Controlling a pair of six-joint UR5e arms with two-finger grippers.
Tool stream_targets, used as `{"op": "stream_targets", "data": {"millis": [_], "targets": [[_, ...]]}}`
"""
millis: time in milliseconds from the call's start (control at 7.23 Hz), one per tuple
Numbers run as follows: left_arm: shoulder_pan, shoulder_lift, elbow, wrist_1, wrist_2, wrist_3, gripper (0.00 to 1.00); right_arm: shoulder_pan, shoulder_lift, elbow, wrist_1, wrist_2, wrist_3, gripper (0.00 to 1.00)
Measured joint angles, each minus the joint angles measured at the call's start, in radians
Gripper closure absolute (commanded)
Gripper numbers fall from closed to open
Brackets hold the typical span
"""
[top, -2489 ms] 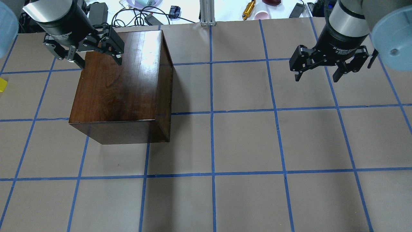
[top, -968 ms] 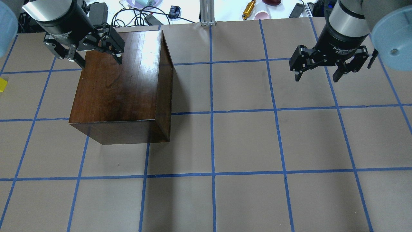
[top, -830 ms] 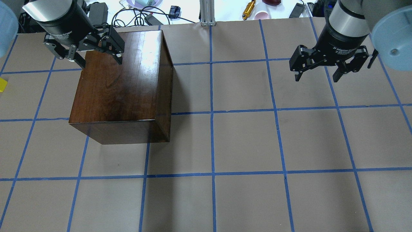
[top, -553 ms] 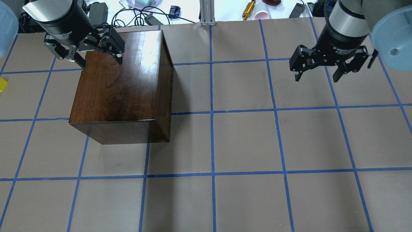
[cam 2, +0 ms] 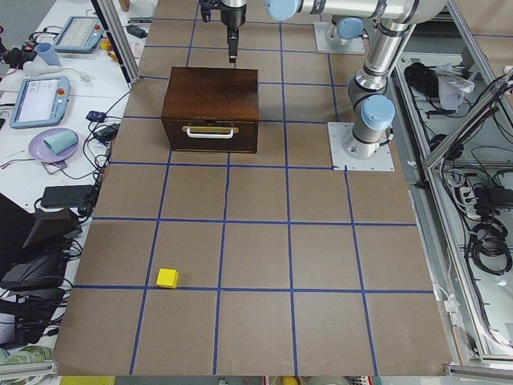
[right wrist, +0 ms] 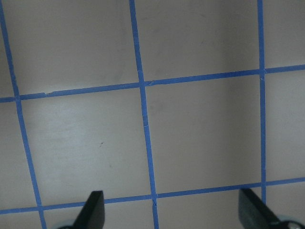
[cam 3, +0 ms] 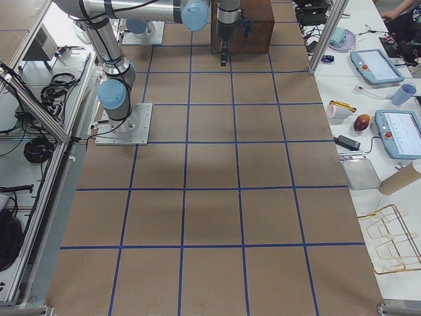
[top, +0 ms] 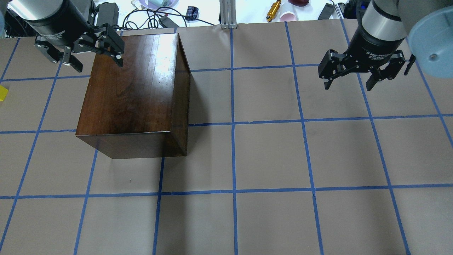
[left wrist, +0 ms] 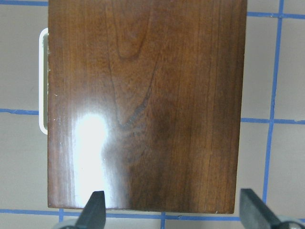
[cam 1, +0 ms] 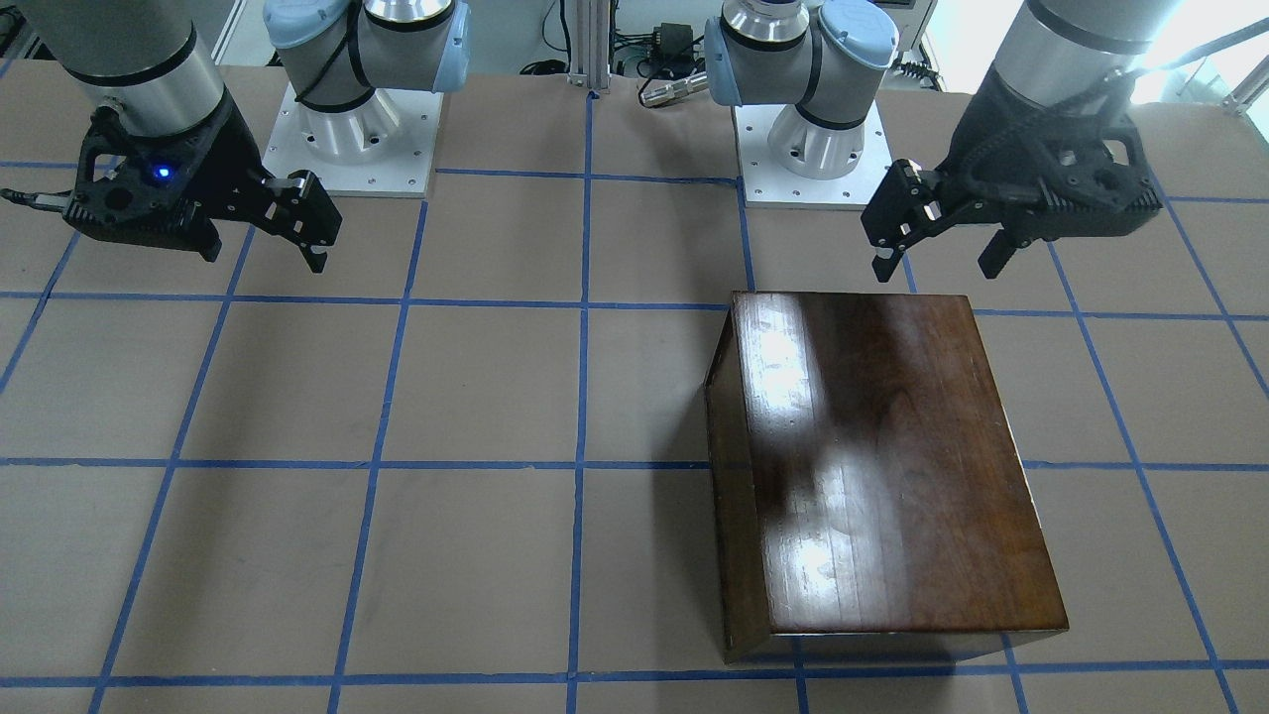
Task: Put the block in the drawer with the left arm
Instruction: 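Move the left gripper down beside the cabinet to the white drawer handle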
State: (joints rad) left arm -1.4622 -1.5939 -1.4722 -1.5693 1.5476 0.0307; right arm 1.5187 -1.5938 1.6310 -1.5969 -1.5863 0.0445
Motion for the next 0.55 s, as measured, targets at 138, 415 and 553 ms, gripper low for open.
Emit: {"op": "stream_targets", "data": {"millis": [138, 415, 553], "targets": [[0.038, -0.014, 0.001, 0.004, 0.001, 0.051, 0.00, 0.000, 0.000, 0.000, 0.000, 0.000, 0.000, 0.00], [0.132, -0.055, 0.001, 0.012, -0.001, 0.196, 0.00, 0.000, 0.000, 0.000, 0.000, 0.000, 0.000, 0.00], [0.178, -0.082, 0.001, 0.022, -0.001, 0.253, 0.00, 0.000, 0.000, 0.000, 0.000, 0.000, 0.000, 0.00]]}}
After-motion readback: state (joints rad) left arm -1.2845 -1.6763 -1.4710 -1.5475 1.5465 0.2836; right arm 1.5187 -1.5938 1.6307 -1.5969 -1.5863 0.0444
